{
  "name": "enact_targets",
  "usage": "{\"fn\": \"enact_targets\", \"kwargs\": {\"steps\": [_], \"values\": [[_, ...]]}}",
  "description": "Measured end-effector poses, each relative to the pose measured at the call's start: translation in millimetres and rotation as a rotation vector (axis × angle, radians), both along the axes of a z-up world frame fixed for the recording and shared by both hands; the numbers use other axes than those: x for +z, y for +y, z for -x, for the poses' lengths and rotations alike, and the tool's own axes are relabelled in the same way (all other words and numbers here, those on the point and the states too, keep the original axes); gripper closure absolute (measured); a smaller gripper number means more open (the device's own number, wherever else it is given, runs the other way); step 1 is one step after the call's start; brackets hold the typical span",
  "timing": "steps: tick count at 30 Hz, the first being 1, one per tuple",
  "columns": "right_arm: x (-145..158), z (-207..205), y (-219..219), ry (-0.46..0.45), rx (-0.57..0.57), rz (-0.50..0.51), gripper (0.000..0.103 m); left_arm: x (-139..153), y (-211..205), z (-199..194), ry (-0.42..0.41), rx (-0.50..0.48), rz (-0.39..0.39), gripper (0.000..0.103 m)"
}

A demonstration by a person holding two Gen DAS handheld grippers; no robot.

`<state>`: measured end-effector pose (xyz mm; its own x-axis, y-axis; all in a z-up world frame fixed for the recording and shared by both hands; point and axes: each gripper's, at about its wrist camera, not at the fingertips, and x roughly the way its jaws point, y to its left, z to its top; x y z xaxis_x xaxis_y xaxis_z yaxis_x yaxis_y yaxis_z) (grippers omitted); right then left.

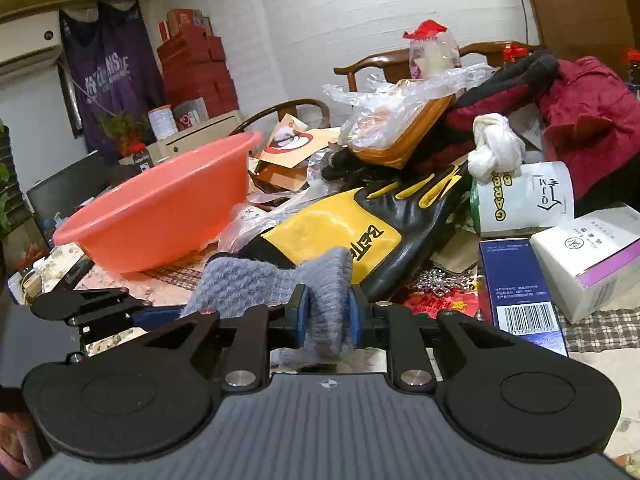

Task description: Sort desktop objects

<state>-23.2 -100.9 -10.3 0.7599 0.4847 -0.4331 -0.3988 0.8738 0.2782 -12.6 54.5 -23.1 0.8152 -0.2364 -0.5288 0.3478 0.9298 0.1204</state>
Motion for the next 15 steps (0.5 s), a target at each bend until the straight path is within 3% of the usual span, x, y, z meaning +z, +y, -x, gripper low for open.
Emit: {"fn": "enact_targets", "kwargs": {"steps": [2, 8, 15], "values": [[2.1, 5.0, 4.5, -0.028, 0.011, 0.021, 0.087, 5.3, 0.6, 3.7, -0.012, 0.004, 0.012, 0.088], [30.4, 26.1, 11.0, -0.136, 0.037, 0.045, 0.087, 30.3, 4.2, 23.3, -0.067, 0.002, 0.007, 0.088], [50.8, 33.3, 18.1, -0.169, 0.081, 0.012, 0.088, 54.7, 9.6, 40.7, -0.136, 0.049, -0.013, 0.089]]}}
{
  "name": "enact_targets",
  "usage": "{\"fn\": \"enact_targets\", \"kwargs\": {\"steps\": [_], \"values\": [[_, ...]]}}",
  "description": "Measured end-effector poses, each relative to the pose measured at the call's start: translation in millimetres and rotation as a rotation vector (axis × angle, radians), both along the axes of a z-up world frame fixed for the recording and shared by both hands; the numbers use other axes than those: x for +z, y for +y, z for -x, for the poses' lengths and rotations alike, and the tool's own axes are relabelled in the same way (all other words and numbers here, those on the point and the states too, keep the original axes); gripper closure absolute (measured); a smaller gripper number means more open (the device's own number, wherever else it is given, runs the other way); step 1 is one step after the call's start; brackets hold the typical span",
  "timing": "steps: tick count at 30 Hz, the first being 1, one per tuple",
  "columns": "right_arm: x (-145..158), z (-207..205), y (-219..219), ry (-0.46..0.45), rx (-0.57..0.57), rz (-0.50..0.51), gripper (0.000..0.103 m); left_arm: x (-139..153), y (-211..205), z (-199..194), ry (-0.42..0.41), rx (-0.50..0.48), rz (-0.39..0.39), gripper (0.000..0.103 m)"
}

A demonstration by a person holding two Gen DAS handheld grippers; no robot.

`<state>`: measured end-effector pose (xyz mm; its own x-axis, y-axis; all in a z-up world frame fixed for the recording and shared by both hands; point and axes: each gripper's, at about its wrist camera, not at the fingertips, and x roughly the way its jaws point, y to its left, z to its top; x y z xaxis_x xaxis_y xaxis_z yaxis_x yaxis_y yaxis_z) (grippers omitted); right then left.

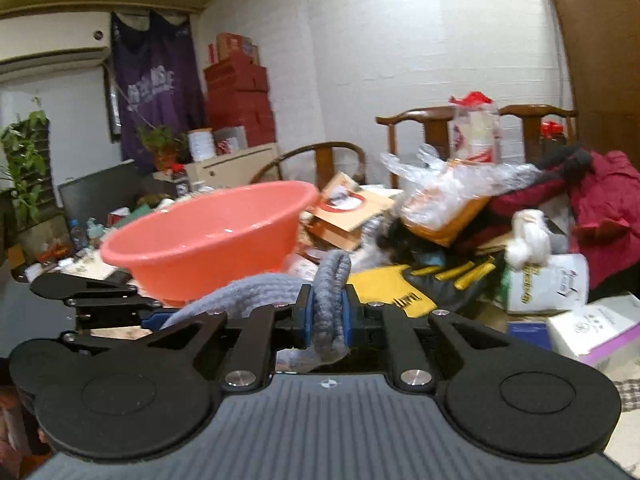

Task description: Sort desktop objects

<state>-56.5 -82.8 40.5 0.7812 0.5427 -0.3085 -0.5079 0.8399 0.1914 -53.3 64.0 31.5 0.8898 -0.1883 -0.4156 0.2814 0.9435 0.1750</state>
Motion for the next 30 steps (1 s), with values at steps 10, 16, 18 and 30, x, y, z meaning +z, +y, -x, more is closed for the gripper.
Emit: {"fn": "enact_targets", "kwargs": {"steps": [10, 16, 18, 30], "values": [[46.8, -4.7, 14.4, -0.085, 0.047, -0.032, 0.088, 20.6, 17.9, 3.7, -0.032, 0.055, -0.006, 0.075], [71.5, -18.9, 25.1, -0.116, 0.068, -0.034, 0.089, 26.6, 21.5, -0.4, -0.044, 0.072, -0.007, 0.083], [79.2, -22.1, 31.0, -0.123, 0.078, -0.039, 0.089, 32.1, 23.2, -5.6, -0.055, 0.094, -0.007, 0.094], [116.0, -49.5, 47.9, -0.188, 0.085, -0.034, 0.103, 68.3, 27.5, -32.3, -0.133, 0.143, -0.005, 0.102]]}}
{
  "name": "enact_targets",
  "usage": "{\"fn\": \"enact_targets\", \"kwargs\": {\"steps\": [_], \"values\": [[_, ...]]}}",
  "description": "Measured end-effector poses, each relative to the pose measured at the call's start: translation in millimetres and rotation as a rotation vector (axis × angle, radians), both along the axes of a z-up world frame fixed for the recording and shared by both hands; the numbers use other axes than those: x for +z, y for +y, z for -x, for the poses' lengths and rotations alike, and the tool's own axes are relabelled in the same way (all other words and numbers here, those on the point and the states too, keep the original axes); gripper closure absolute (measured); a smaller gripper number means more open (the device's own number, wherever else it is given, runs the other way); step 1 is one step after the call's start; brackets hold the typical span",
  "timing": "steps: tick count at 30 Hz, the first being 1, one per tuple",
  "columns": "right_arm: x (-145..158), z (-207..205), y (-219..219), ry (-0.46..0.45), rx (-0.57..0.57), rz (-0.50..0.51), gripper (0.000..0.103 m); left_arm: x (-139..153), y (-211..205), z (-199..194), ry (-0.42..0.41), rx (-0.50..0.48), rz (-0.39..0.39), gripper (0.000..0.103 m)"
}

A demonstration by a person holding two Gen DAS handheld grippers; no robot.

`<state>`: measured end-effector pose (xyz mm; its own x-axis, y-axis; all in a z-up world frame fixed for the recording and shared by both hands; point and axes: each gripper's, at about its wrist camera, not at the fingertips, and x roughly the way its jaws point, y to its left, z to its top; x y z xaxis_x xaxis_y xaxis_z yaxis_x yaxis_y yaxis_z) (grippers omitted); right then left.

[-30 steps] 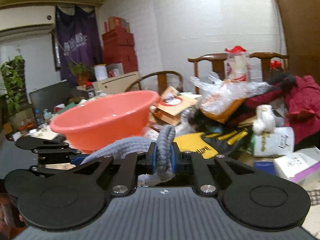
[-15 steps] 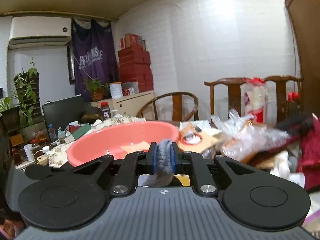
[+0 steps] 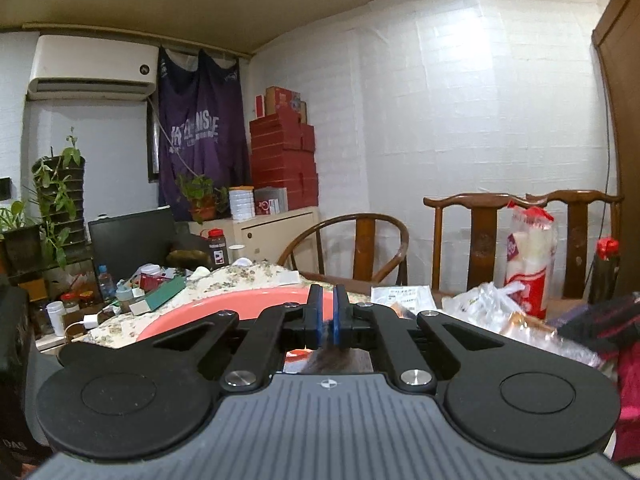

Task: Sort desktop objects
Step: 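Open the right gripper to release the grey glove, then grasp the yellow-black work glove with the right gripper while the left gripper holds the grey glove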

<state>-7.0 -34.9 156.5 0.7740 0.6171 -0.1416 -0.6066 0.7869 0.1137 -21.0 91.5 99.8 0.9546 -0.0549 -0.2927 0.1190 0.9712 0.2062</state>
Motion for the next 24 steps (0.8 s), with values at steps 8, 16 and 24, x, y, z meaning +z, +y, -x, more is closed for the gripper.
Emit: {"fn": "enact_targets", "kwargs": {"steps": [8, 16, 24], "values": [[-18.9, -4.1, -15.5, 0.045, -0.018, 0.033, 0.065, -12.6, 1.3, -15.7, 0.026, 0.012, 0.01, 0.103], [-111.3, 37.1, -48.8, 0.151, -0.046, 0.134, 0.013, -49.0, 13.4, -1.4, 0.091, 0.007, 0.058, 0.103], [-158.1, 78.2, -22.1, -0.077, -0.127, 0.534, 0.012, -60.7, 10.4, -0.5, 0.12, -0.003, 0.073, 0.103]]}}
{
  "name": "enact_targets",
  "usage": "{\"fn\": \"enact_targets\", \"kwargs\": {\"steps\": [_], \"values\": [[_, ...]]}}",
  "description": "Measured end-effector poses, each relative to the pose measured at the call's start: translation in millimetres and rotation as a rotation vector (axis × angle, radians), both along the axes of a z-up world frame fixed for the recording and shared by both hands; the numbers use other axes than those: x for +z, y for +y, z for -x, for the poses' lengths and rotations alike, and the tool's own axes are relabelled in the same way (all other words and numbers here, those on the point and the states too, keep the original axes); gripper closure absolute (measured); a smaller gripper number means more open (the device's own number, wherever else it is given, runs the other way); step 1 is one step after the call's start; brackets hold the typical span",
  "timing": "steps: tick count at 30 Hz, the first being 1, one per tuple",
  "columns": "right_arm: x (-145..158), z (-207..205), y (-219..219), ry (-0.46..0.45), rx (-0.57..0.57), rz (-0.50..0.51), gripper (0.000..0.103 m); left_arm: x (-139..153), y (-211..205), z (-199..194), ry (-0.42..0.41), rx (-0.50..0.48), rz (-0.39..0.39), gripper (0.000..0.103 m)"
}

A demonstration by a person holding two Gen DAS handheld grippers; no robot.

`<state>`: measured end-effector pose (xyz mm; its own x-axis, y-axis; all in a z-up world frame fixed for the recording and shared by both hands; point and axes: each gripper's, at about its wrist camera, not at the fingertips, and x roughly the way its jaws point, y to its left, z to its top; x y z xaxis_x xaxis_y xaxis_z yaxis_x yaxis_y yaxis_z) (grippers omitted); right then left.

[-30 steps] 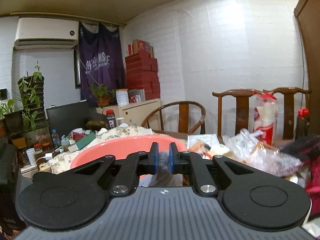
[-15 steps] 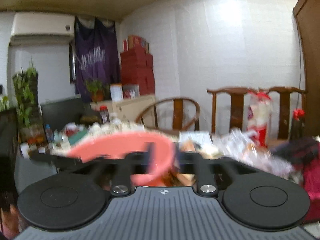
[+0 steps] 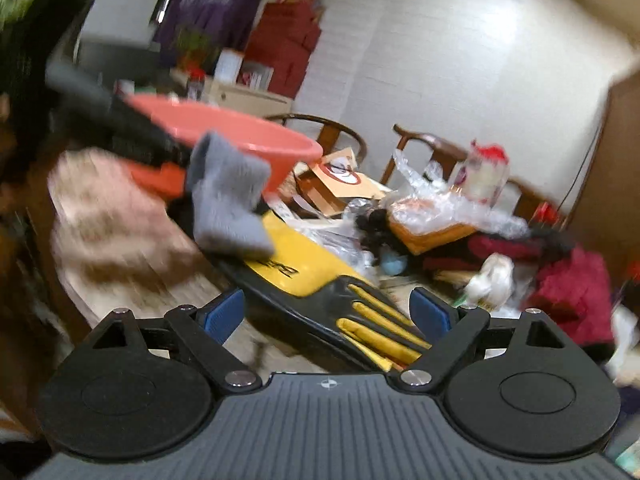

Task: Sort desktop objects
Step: 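Grasp the yellow-black work glove with the right gripper while the left gripper holds the grey glove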

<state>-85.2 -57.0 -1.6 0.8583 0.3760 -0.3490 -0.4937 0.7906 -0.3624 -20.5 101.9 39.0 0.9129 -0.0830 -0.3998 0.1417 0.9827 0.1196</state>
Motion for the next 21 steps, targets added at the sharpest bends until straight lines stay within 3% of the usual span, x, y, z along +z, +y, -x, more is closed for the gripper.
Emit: {"fn": "enact_targets", "kwargs": {"steps": [4, 11, 13, 17, 21], "values": [[-11.6, -17.7, 11.5, -0.032, -0.015, 0.106, 0.011, 4.8, -2.8, -1.0, -0.004, -0.009, -0.011, 0.103], [-9.0, -52.2, 2.8, 0.078, -0.004, 0.029, 0.011, 6.1, -17.0, -5.2, -0.006, -0.015, -0.055, 0.103], [-5.9, -45.6, -0.5, 0.099, 0.019, 0.054, 0.011, 5.4, -18.7, -4.9, -0.008, -0.022, -0.058, 0.103], [-13.1, -28.6, -3.5, 0.058, 0.025, 0.203, 0.011, 3.8, -21.4, -10.8, 0.0, -0.025, -0.049, 0.103], [-18.5, -33.3, -4.1, 0.041, -0.011, 0.185, 0.012, 3.7, -24.8, -12.2, 0.003, -0.034, -0.04, 0.103]]}}
